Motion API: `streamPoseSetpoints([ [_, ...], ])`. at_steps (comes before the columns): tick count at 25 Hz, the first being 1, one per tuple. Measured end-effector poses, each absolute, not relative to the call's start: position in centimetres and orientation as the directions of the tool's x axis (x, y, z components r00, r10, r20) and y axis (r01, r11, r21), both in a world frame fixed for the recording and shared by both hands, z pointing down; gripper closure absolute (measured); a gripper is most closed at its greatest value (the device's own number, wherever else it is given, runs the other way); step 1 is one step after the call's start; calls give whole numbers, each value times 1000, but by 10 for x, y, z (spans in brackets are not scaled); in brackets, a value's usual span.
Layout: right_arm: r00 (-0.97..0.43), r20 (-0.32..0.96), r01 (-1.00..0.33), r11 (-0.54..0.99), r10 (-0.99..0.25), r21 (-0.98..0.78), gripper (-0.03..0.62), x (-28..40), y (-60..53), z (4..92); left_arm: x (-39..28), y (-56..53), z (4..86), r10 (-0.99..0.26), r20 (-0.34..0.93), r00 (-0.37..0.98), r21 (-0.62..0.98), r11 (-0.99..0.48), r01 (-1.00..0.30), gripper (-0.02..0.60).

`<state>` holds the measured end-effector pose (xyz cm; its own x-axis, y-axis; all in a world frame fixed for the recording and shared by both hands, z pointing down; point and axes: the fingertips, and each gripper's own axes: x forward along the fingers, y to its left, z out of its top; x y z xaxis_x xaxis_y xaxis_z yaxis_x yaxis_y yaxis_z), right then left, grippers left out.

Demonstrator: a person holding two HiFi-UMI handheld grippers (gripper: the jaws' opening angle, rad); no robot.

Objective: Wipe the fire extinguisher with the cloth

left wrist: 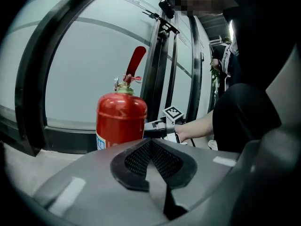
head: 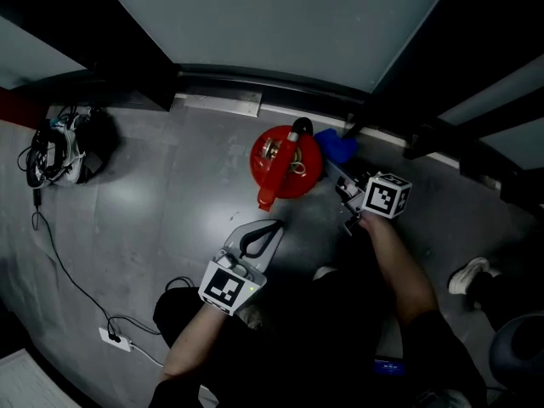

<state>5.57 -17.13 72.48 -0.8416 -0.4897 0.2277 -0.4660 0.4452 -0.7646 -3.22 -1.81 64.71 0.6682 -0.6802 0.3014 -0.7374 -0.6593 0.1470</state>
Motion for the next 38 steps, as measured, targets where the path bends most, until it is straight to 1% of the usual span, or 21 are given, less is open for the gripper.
streamPoseSetpoints([
  [7, -832, 261, -476, 386, -490, -790, 450, 58, -172, 771, -19, -13, 670, -654, 346, 673, 179, -658, -731, 574],
  [14, -829, 280, -457, 299, -484, -838, 450, 56, -167, 808, -12, -6, 687, -623, 390, 678, 175, -673, -718, 574],
  [21, -809, 294, -453, 221, -509, -864, 450, 60, -170, 841, -12, -1, 701, -614, 414, 672, 191, -663, -724, 574],
  [28, -759, 424, -545, 125, -494, -829, 450, 61, -162, 886, -22, 0, 708, -618, 445, 648, 217, -627, -748, 574],
  [31, -751, 429, -527, 65, -502, -847, 451, 60, -163, 901, -24, 2, 715, -617, 450, 645, 218, -625, -750, 574],
  [34, -744, 436, -534, 58, -507, -843, 451, 61, -164, 910, -29, 4, 720, -615, 466, 635, 219, -616, -757, 574],
  [38, -701, 553, -654, 95, -450, -751, 451, 62, -155, 933, -32, 9, 724, -613, 480, 627, 213, -613, -761, 574],
])
